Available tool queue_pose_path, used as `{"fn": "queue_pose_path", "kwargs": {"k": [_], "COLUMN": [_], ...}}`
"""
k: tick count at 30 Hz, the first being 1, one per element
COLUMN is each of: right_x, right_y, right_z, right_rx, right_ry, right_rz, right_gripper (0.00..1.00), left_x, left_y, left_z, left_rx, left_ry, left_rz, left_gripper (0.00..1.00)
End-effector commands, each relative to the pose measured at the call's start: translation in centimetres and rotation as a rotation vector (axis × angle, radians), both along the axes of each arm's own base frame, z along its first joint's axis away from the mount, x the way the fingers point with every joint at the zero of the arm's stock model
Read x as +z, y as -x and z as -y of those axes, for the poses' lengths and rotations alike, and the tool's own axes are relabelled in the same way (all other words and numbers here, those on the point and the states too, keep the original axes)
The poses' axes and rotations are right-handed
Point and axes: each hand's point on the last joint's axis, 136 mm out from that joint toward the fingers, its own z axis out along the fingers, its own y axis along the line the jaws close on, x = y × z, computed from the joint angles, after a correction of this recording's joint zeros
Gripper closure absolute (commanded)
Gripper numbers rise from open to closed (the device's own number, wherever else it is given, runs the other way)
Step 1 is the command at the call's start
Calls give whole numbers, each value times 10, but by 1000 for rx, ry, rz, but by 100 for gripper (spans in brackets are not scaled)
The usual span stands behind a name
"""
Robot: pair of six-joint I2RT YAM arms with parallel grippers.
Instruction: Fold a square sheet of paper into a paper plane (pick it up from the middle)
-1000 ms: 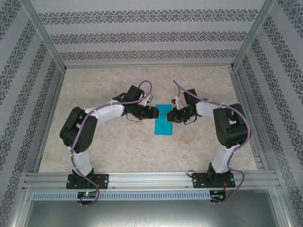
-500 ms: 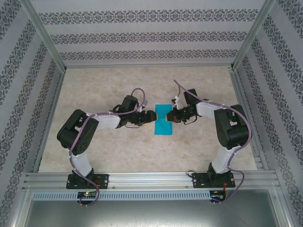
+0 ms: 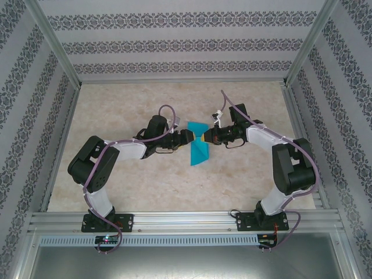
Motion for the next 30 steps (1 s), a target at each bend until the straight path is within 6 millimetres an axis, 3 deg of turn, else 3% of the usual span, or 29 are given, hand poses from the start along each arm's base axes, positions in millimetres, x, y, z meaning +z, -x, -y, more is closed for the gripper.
{"fn": "queue_pose_path", "kwargs": {"k": [1,9,16,30], "right_x": [37,52,49,30], "right_y": [-3,-5,-13,-18], "right_z": [-9,-9,-6,6], "right_rx": [18,4,-29,-80], "right_ry": [-73,-117,-139,-150], "right_rz": [61,67,54,-5], "right_gripper": [100,100,100,100], "left_x": [31,57,66,55], "left_y": [-6,-4,0,4], "left_z": [8,23,35,41], "left_rx": [-3,-57,-112,-159], "left_ry": [104,178,208,190], "left_rz": [66,114,105,54], "left_gripper": [31,31,33,37]}}
